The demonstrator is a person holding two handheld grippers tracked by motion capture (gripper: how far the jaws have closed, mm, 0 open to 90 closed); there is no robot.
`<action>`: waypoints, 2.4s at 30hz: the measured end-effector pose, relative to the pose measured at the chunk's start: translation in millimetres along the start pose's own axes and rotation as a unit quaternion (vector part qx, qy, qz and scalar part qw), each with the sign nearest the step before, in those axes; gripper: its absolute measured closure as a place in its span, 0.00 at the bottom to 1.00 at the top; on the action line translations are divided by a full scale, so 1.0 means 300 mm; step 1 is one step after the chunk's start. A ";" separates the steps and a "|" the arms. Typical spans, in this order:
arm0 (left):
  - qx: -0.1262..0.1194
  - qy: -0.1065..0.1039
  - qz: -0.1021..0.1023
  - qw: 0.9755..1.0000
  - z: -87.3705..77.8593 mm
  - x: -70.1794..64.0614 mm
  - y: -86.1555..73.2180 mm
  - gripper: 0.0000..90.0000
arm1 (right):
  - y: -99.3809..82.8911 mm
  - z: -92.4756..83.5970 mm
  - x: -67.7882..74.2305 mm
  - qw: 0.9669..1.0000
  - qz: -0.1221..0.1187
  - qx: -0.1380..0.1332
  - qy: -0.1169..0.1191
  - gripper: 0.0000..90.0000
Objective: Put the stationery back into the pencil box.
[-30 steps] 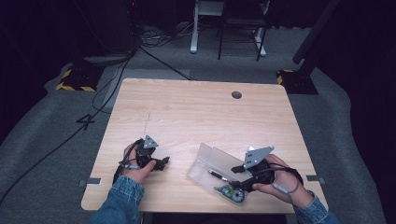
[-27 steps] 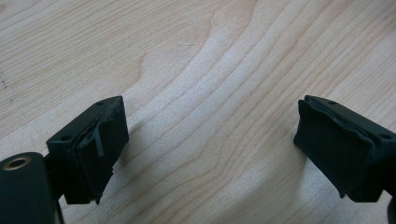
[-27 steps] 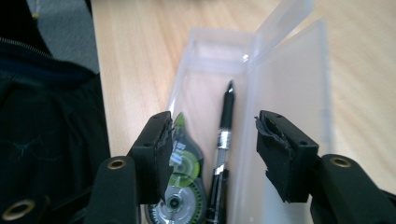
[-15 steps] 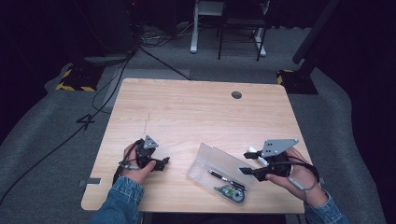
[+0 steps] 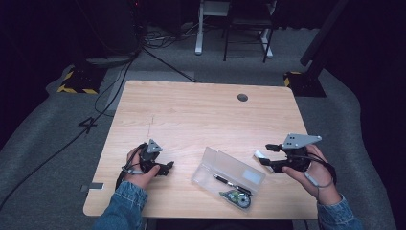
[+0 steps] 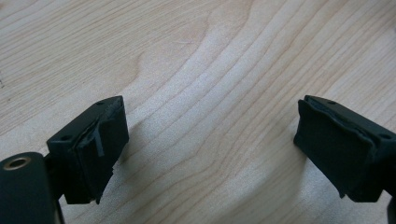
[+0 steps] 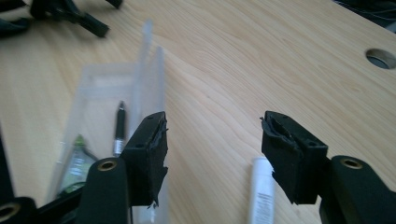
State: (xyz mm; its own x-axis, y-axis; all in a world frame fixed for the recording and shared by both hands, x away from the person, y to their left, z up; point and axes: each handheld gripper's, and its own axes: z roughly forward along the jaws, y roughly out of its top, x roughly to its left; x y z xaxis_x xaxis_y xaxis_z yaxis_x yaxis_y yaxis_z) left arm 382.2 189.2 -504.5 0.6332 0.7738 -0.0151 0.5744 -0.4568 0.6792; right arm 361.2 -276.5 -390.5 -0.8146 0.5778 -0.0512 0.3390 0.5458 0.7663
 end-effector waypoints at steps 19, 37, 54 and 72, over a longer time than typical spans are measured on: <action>0.000 0.000 0.000 1.000 0.000 0.000 0.000 0.11 | -0.138 0.080 -0.134 0.993 0.072 0.077 -0.053 0.43; 0.000 0.000 0.001 1.000 0.000 0.000 0.000 0.11 | -0.202 0.156 -0.139 0.982 0.096 0.163 -0.030 0.54; 0.000 0.000 0.001 1.000 0.000 0.000 0.000 0.11 | -0.205 0.190 -0.118 0.977 0.090 0.192 -0.035 0.78; 0.000 0.000 0.001 1.000 0.000 0.000 0.000 0.11 | -0.200 0.194 -0.110 0.976 0.093 0.194 -0.043 0.79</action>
State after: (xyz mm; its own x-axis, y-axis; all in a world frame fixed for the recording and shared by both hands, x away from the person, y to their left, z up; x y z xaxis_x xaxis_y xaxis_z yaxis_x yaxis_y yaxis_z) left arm 382.2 189.3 -504.5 0.6341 0.7731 -0.0140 0.5735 -0.4582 0.6791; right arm 395.2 -292.9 -472.1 -0.6846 0.7290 -0.0001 0.6441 0.6049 0.4683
